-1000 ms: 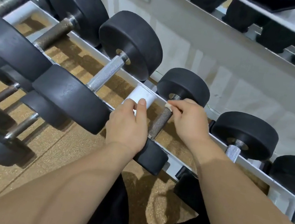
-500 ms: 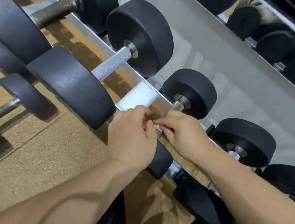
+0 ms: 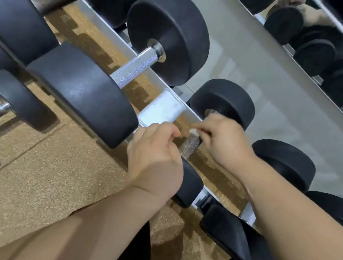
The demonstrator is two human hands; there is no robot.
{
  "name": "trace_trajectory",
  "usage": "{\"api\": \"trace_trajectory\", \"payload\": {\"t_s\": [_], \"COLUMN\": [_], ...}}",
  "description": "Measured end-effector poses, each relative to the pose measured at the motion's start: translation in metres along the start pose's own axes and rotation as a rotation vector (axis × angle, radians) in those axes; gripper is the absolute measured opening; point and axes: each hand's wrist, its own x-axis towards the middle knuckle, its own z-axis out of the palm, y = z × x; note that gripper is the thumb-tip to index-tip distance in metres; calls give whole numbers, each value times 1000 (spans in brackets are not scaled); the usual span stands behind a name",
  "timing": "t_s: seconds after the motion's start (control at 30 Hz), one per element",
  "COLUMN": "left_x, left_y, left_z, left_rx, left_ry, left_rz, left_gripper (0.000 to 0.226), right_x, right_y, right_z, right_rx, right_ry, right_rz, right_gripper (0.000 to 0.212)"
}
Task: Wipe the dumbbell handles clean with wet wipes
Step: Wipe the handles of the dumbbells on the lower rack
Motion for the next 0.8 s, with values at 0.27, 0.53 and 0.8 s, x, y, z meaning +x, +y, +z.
{"api": "trace_trajectory", "payload": {"t_s": [0.27, 0.53, 0.8], "left_x": [2, 3, 4], "left_y": [0, 0, 6], "left_z": [-1, -2, -3], "left_rx": [8, 44, 66], "left_ry": [-25, -65, -67], "left_rz": [-28, -23, -30], "left_gripper": [32, 37, 37], "right_x": [-10, -4, 13], "right_y": [-19, -17, 5], "right_z": [4, 12, 13], "right_rx": [42, -17, -67], "right_ry": [-208, -119, 73], "right_rz": [-139, -34, 247], "right_gripper": [20, 19, 21]}}
